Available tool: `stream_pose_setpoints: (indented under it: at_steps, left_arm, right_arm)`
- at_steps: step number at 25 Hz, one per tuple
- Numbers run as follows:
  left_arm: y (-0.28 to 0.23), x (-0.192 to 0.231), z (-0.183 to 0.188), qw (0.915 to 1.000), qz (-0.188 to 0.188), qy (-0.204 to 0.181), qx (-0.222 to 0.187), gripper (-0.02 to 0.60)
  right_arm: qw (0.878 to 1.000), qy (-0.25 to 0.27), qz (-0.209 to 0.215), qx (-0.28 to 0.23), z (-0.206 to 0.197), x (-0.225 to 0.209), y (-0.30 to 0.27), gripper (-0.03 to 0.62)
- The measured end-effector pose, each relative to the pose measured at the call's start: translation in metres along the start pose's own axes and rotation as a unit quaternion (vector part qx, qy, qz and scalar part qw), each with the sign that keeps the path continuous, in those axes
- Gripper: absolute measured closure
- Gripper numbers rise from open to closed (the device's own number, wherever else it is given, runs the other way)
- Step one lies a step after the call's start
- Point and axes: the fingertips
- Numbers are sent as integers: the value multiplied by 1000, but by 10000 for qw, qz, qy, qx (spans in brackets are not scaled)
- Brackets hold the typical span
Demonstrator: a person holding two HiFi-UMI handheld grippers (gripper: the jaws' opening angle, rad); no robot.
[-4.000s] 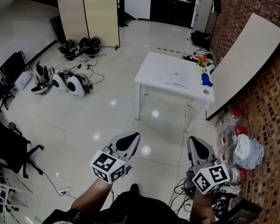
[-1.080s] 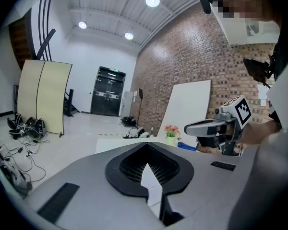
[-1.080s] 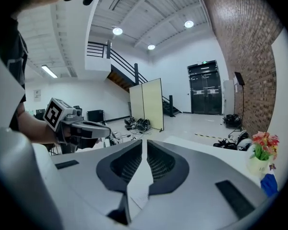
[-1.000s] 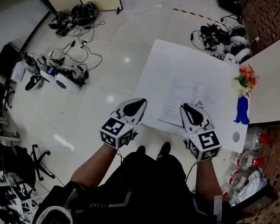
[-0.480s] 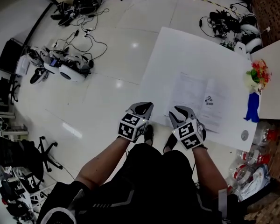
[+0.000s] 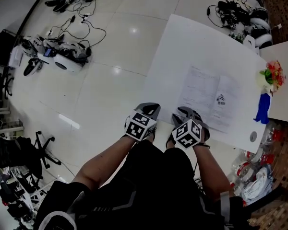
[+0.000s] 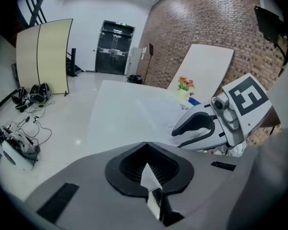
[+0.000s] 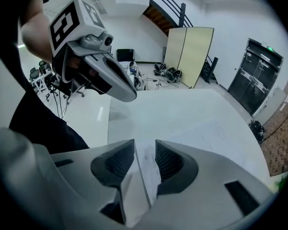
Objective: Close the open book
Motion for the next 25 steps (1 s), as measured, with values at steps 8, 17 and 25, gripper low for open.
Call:
stream_pose_setpoints:
  at_steps: [8, 17, 25]
  left_arm:
    - [-6, -7, -5, 9998, -179, -76, 44, 580]
    - [-3, -9, -6, 9995, -317, -40, 32, 580]
    - [-2, -13, -8, 9991, -418, -35, -8, 580]
  right_arm:
    - [9969, 654, -94, 416, -11, 4, -17, 497]
    - [9939, 858, -68, 692, -10, 5, -18, 500]
    - [9967, 524, 213, 579, -8, 10, -13, 560]
Point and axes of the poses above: the fingertips, and each gripper's own axes: y backward along the fingers, x to its left, z out of its top, and after that the axes turned 1 degree about z, right-handed
